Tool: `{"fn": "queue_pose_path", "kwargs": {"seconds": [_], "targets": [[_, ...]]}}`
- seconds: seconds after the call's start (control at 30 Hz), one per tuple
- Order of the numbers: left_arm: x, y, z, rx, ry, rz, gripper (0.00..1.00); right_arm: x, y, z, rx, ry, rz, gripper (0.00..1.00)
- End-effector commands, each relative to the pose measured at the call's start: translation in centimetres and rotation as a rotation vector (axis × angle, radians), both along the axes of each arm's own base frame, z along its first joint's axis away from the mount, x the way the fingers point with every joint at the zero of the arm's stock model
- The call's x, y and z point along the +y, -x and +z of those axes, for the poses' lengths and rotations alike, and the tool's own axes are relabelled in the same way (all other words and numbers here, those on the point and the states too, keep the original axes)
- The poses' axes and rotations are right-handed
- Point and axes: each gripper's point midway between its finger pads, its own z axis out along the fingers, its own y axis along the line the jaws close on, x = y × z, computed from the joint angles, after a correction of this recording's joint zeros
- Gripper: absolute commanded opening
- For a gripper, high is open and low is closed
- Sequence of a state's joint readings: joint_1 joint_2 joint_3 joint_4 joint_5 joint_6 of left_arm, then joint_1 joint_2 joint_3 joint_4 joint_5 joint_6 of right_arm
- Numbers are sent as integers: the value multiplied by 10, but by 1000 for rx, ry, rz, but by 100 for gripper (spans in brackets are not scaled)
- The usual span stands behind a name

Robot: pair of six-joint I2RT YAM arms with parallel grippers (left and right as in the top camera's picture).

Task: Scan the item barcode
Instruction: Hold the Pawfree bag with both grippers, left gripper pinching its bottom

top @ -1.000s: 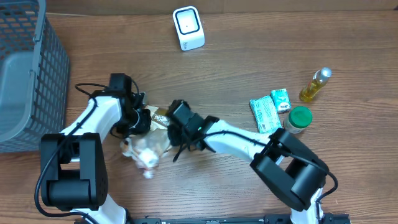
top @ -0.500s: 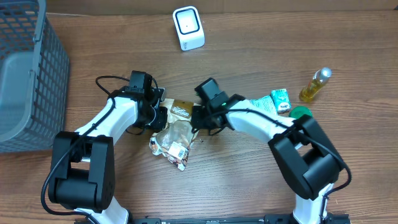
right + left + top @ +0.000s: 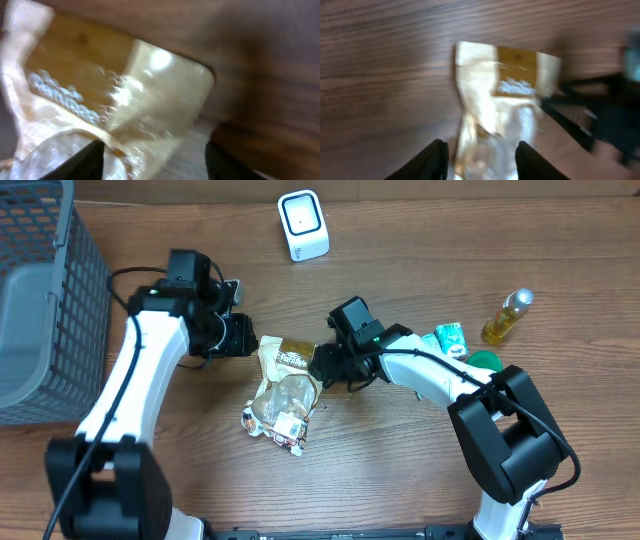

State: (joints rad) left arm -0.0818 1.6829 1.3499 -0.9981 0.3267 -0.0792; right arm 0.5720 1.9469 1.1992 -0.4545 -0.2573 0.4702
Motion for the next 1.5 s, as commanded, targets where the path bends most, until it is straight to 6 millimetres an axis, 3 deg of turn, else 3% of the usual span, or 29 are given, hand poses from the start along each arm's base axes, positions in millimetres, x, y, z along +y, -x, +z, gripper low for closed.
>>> {"fn": "queue_pose_path", "kwargs": {"seconds": [0.0,0.1,0.13,0.37,0.53,0.77,1.1,1.2,1.27,1.3,1.4,1.47], "targets": [[-20,17,6,47,58,-40,39,-2,-16,15,-98,7,-21,62],[-25,35,-8,125,49,-59,6,3,-30,19,-157,-10,-33,54],[-26,41,-14,147,47,-64,4,6,-33,19,-175,-22,-31,53],[-33,84,-44,300,79,-74,4,27,-47,11,-241,-70,-14,48],[-33,103,-56,366,95,-71,5,23,-40,-7,-195,-39,-10,49],[-30,119,-71,407,88,-68,8,4,-15,-25,-69,46,-9,48],[-30,118,-73,400,88,-69,9,-13,10,-33,94,43,-10,48],[-29,117,-74,395,80,-68,9,-12,13,-28,117,13,-5,42],[-28,116,-74,394,72,-67,8,-7,5,-15,71,-18,4,37],[-27,116,-75,392,66,-67,9,-1,-6,2,-4,-44,43,36],[-27,116,-75,393,65,-67,8,11,-25,34,-152,-91,107,36],[-27,117,-75,397,65,-66,8,20,-38,50,-245,-127,127,44]]}}
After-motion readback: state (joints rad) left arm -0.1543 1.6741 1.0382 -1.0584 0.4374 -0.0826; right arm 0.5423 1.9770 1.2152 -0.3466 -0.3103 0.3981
